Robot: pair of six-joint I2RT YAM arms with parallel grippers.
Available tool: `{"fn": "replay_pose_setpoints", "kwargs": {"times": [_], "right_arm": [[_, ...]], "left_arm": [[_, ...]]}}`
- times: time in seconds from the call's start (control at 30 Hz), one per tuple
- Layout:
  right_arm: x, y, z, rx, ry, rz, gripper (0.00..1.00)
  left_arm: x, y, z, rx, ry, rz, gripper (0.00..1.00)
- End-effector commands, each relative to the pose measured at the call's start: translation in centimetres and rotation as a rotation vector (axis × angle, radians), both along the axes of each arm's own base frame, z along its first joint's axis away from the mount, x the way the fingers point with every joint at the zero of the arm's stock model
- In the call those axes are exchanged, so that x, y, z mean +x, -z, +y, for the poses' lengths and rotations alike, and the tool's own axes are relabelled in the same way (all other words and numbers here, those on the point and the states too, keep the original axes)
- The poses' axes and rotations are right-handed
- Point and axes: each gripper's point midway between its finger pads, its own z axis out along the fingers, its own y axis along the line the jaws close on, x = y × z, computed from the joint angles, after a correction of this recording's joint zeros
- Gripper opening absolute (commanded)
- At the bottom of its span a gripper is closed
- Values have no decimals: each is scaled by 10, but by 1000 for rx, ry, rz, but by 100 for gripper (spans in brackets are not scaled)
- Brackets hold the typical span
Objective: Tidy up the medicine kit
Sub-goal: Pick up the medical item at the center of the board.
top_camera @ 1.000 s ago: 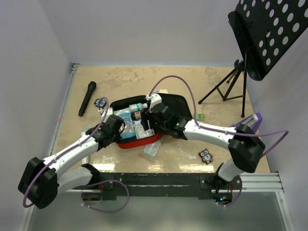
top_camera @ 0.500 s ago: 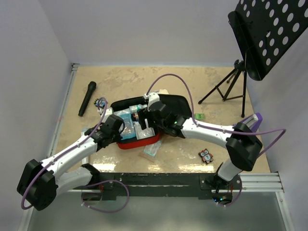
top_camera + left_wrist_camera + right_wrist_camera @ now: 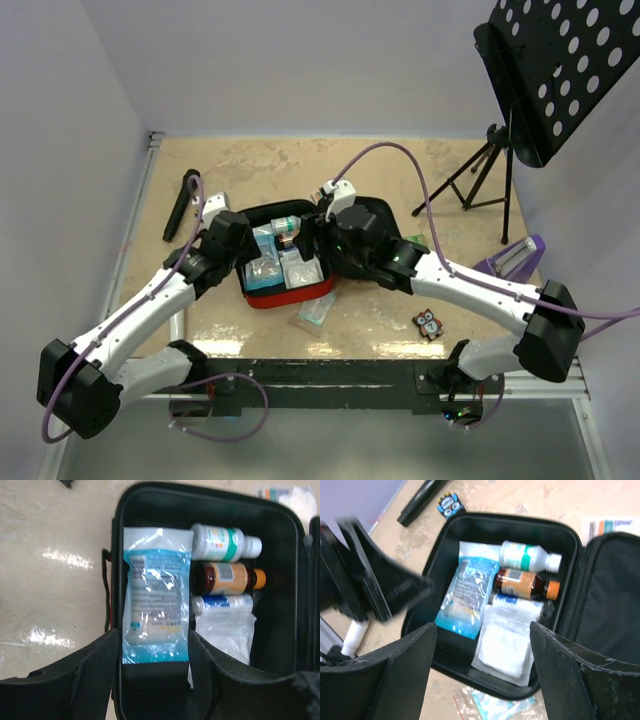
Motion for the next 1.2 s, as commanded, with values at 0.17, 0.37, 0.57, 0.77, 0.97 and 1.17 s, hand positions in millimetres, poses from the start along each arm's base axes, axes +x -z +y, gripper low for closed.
{"fn": "replay_pose_setpoints", "kwargs": {"times": [0.17, 0.37, 0.57, 0.77, 0.97, 1.17], "right_arm": [[-61, 29, -11, -48, -44, 50, 78], [-113, 70, -21, -78, -93, 148, 80], [-129, 115, -17, -137, 16, 244, 77], [-120, 153, -17, -141, 178, 316, 76], [-117, 193, -15, -199, 239, 357, 78], [-112, 206, -29, -182, 305, 382, 72]], "left_arm": [[25, -25, 15, -19, -13, -54, 60], [9, -17, 18, -62, -24, -61, 60], [-3, -4, 22, -85, -51, -43, 60], [-13, -2, 27, -102, -67, -50, 60], [-17, -6, 33, -92, -77, -68, 60], [-20, 1, 33, -94, -75, -57, 60]]}}
